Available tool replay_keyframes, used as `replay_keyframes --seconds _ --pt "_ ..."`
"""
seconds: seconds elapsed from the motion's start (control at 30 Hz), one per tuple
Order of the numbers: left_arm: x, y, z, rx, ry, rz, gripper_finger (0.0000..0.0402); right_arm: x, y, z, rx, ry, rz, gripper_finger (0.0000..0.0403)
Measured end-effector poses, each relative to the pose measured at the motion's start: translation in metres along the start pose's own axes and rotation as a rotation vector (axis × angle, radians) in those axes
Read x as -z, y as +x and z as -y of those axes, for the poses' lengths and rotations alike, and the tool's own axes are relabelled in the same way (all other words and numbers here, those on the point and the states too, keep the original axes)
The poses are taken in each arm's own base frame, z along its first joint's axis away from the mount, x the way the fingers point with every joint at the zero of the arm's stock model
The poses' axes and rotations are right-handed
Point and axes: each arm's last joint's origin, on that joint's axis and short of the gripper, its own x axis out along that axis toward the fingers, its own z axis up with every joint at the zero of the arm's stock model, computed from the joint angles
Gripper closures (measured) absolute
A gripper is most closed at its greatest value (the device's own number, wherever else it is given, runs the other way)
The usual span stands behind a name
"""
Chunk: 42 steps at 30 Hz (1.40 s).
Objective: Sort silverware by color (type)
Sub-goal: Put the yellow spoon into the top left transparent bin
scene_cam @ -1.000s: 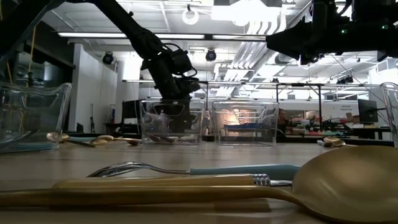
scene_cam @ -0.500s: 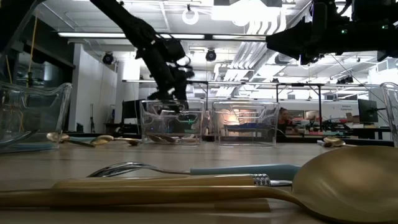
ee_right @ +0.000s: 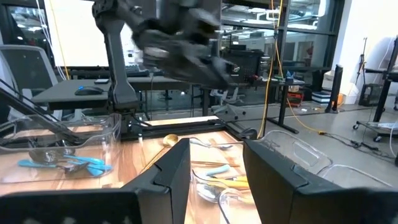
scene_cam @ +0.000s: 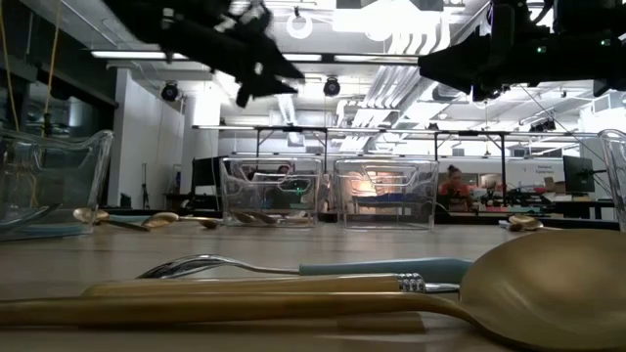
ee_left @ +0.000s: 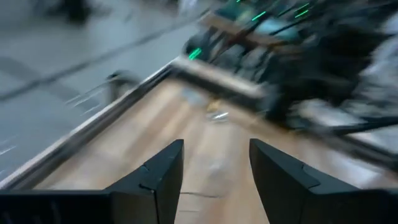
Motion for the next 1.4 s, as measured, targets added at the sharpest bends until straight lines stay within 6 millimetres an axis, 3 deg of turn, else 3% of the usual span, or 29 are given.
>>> replay_keyframes --seconds 0.2,0.47,0.6,1.03,1.4 --pt "0.041 -0.045 0.035 0.197 0.057 0.262 0.0231 -0.002 0.000 0.000 0.002 -0.001 0.019 0.0269" --pt "0.065 -0.079 0.040 0.171 0.129 0.368 0.0231 -0.009 -0.001 0.004 0.120 0.017 0.087 0.0269" --pt "0.068 -0.082 0.039 0.150 0.161 0.372 0.0231 -0.009 -0.001 0.005 0.151 0.030 0.085 0.0269" --pt "0.069 -0.082 0.038 0.126 0.211 0.366 0.0232 -0.010 -0.001 0.001 0.025 0.093 0.098 0.0269" --pt "0.069 -0.082 0.038 0.134 0.150 0.365 0.0232 -0.010 -0.001 0.001 0.005 0.089 0.099 0.0269"
